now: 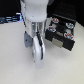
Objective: Open the kcup holder, insert the kcup into the holder, and close the kcup holder
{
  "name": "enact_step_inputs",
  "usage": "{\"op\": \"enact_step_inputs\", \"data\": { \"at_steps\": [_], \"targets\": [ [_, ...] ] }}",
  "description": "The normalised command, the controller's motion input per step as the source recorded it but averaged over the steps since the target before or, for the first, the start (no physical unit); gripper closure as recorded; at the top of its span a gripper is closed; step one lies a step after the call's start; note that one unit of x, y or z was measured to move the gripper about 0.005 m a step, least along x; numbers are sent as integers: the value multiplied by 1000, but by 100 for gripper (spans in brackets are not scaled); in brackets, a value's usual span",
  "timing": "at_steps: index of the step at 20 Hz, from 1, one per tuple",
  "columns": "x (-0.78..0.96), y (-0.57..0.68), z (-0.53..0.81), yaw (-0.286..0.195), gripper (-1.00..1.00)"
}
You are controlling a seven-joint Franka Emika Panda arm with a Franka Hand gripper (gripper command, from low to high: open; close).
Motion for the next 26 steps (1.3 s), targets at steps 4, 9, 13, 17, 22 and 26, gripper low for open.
{"op": "enact_step_inputs", "data": {
  "at_steps": [4, 9, 13, 17, 22, 26],
  "targets": [
    [83, 377, 671, -11, 100],
    [151, 433, 793, 14, 100],
    [198, 465, 809, 27, 100],
    [137, 494, 761, 49, 100],
    [0, 502, 600, 75, 100],
    [-49, 539, 566, 57, 100]
  ]
}}
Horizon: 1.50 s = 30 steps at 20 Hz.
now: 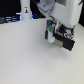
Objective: Open the kcup holder, insert the kcup into the holder, and close the kcup holder
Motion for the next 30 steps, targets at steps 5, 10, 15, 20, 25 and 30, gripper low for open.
{"op": "enact_step_inputs", "data": {
  "at_steps": [5, 10, 15, 20, 25, 30],
  "targets": [
    [81, 550, 621, 40, 100],
    [198, 602, 560, 24, 100],
    [-92, 565, 174, 68, 100],
    [-305, 467, -19, 110, 100],
    [-342, 380, 0, 129, 100],
    [-204, 196, -83, 105, 100]
  ]
}}
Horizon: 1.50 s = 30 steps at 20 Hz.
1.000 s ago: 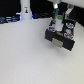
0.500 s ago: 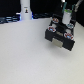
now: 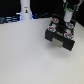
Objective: Open the kcup holder, insert the kcup into the holder, and close the kcup holder
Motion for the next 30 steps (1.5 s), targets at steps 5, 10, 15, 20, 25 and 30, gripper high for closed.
{"op": "enact_step_inputs", "data": {
  "at_steps": [5, 10, 15, 20, 25, 30],
  "targets": [
    [20, 3, -264, 59, 100],
    [-24, 0, -317, 38, 100],
    [-131, 0, -261, 49, 100],
    [-153, -24, -174, 16, 100],
    [-163, -33, -51, 7, 100],
    [-106, -96, 134, -19, 100]
  ]
}}
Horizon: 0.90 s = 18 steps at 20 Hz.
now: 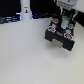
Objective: Open the kcup holder, insert the kcup into the holder, and close the kcup holder
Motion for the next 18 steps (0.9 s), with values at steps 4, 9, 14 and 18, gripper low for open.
{"op": "enact_step_inputs", "data": {
  "at_steps": [4, 9, 14, 18],
  "targets": [
    [-126, -279, 266, -41, 100],
    [-178, -387, 173, -19, 100],
    [-54, -145, -77, 9, 100],
    [-16, -32, -255, 6, 100]
  ]
}}
